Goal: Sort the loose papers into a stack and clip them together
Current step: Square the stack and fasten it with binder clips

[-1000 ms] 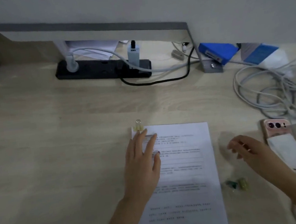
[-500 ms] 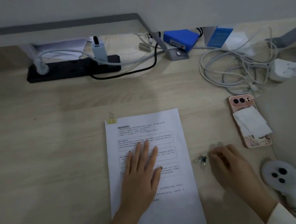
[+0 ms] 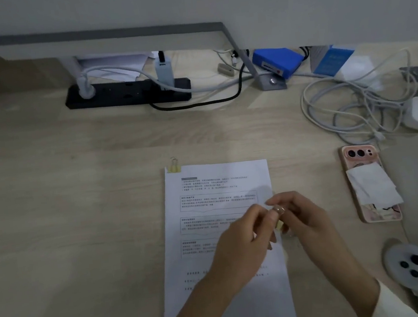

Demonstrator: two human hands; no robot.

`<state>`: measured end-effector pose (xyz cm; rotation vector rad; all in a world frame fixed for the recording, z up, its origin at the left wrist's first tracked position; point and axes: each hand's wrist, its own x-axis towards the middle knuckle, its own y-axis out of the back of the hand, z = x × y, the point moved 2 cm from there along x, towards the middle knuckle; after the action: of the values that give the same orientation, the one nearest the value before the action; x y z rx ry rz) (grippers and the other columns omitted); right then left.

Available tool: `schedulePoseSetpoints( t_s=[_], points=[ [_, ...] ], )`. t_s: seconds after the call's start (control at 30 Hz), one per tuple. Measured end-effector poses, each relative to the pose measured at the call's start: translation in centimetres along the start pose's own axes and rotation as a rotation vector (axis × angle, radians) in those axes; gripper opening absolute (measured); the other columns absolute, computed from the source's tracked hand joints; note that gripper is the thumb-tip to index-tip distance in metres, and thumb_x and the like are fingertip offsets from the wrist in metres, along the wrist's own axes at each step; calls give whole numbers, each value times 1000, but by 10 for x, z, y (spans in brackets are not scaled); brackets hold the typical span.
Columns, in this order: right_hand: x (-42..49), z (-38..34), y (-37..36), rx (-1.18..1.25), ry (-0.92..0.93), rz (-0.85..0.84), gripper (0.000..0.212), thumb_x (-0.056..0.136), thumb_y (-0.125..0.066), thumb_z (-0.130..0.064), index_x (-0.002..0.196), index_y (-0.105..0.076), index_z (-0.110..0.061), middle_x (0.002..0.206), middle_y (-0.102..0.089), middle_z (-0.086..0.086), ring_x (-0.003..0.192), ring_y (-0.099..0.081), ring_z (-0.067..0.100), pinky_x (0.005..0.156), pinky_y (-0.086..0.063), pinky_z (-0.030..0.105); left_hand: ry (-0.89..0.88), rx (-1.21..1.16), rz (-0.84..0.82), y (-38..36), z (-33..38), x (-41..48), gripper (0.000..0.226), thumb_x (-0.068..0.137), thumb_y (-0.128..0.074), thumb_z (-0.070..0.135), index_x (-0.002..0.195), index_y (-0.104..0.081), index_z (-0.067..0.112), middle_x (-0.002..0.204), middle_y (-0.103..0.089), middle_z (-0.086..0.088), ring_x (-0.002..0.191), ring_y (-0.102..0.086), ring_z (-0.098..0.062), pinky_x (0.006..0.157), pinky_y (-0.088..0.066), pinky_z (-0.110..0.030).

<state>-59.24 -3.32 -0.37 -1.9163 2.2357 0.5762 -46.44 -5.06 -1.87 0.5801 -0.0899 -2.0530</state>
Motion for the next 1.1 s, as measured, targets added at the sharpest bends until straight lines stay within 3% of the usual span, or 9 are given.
schedulePoseSetpoints(
  t_s=[0.1,0.17,0.2,0.27,0.43,0.67,0.93,1.03,1.1],
  points=[
    [9,0,-8,-86,6,-39,21,91,-49,-1,92,-62,-17,69,-61,12,58,-54,10,57,-47,17,-16,-29,51,9,-3,2,26,94,-39,43,79,-51,26,60,-56,9,58,-53,-6,64,-47,-30],
    [15,0,-12,-125,-35,-106,17,92,-48,-6,91,-61,-17,60,-58,6,55,-52,8,55,-46,18,-25,5,70,14,-8,2,25,94,-39,43,82,-52,25,58,-52,8,56,-49,-7,61,-43,-30],
    [18,-1,-15,-122,-73,-147,15,93,-47,-13,87,-60,-12,57,-55,1,52,-50,6,54,-45,17,-18,1,62,17,-10,4,26,95,-39,42,84,-52,23,58,-50,7,55,-47,-8,61,-43,-32],
    [27,-5,-18,-147,-131,-230,43,91,-40,-38,70,-51,-2,51,-48,-3,47,-44,7,53,-40,16,-7,-51,23,23,-11,8,27,94,-38,45,83,-53,25,58,-49,7,55,-46,-7,64,-45,-37],
    [54,-22,-21,-208,-172,-422,61,74,-37,-72,57,-35,-13,47,-30,-7,46,-24,10,48,-26,18,27,-234,-63,48,-10,21,28,95,-40,39,68,-49,37,56,-51,11,56,-47,-4,64,-42,-26],
    [92,-42,-34,-179,-203,-533,74,55,-53,-82,56,-21,-16,49,-21,-5,46,-15,12,49,-15,28,7,-260,-100,77,-7,47,27,97,-40,31,73,-50,28,56,-49,13,56,-47,-2,63,-40,-16],
    [119,-44,-41,-165,-211,-629,52,76,-48,-61,50,-26,-21,49,-20,-7,45,-14,10,45,-14,23,65,-184,-155,91,-11,74,23,96,-41,36,76,-52,30,59,-50,15,60,-49,1,68,-41,-18],
    [125,-42,-35,-316,-139,-583,49,88,-42,-55,50,-34,-24,46,-28,-11,44,-22,5,46,-20,17,35,27,-51,96,-13,80,17,94,-43,39,89,-58,32,78,-56,17,74,-50,2,73,-40,-19],
    [132,-40,-30,-574,-19,-533,48,89,-35,-51,47,-47,-30,44,-43,-11,44,-36,2,48,-28,14,-83,416,101,105,-16,87,24,93,-44,40,105,-59,26,100,-55,12,95,-47,-4,83,-35,-20]
  ],
)
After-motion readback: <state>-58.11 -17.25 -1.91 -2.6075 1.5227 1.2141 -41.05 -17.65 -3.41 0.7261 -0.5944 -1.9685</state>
